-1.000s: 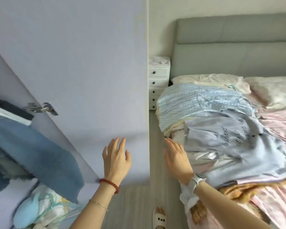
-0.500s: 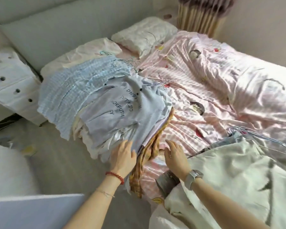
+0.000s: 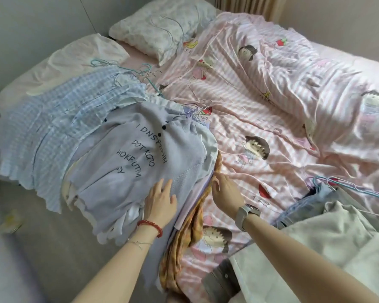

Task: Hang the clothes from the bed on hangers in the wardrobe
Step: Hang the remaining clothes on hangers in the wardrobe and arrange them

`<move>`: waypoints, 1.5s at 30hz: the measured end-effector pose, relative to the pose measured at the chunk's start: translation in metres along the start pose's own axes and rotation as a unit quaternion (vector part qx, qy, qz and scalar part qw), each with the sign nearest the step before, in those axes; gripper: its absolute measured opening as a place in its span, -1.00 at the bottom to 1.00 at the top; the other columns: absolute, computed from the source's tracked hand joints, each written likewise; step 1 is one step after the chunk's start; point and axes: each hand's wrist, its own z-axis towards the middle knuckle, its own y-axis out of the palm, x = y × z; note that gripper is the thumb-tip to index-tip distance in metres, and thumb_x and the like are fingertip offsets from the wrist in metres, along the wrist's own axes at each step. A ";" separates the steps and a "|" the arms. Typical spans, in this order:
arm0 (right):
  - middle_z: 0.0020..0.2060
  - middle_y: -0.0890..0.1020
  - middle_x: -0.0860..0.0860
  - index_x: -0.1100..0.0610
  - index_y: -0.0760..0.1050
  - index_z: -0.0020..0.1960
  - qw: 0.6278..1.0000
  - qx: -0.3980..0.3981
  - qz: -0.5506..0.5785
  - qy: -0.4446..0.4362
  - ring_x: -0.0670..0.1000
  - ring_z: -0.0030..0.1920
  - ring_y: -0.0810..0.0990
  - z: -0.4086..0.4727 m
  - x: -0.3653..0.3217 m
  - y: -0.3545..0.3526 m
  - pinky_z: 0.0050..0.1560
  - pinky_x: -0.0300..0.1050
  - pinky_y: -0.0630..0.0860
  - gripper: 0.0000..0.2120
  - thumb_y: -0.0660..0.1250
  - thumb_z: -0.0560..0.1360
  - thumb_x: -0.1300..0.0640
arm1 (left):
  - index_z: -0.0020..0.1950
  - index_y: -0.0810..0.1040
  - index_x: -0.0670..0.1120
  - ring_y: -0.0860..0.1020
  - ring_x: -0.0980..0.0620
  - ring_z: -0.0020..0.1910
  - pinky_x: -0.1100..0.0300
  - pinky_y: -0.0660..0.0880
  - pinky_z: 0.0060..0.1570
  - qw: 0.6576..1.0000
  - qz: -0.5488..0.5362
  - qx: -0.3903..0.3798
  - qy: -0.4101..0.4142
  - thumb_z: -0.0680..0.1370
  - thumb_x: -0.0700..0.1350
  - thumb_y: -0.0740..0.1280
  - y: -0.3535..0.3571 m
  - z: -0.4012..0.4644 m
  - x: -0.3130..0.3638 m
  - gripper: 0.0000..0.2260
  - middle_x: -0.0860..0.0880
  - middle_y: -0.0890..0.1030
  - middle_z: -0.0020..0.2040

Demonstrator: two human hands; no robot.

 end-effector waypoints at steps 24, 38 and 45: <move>-0.51 0.32 -0.06 0.10 0.28 -0.22 0.977 0.173 0.122 -0.033 -0.08 -0.47 0.33 0.116 -0.061 0.049 -0.37 -0.12 0.12 -0.80 0.13 0.57 0.12 | 0.39 0.34 -0.18 0.25 -0.02 0.39 0.14 0.19 0.36 0.943 -0.237 0.228 0.052 0.56 -0.07 0.14 -0.020 0.092 -0.061 -0.59 -0.16 0.31 0.40; -0.34 0.62 0.03 0.18 0.58 -0.16 0.952 0.230 -0.079 -0.185 0.08 -0.33 0.56 -0.007 0.036 -0.053 -0.36 -0.10 0.44 -0.56 0.02 0.50 -0.05 | 0.15 0.54 0.00 0.56 0.00 -0.09 0.15 0.46 -0.12 0.991 -0.100 0.036 0.086 0.60 -0.02 0.16 -0.096 0.001 0.000 -0.78 -0.03 0.63 -0.03; -0.17 0.61 0.11 0.20 0.59 -0.11 0.954 0.128 -0.096 -0.253 0.18 -0.13 0.53 -0.026 0.004 -0.025 -0.05 0.09 0.43 -0.61 0.05 0.48 0.00 | -0.31 0.39 -0.02 0.34 0.24 -0.44 0.27 0.28 -0.33 0.944 -0.316 0.065 -0.067 0.59 -0.15 0.20 -0.040 -0.144 -0.030 -0.74 0.14 0.39 -0.46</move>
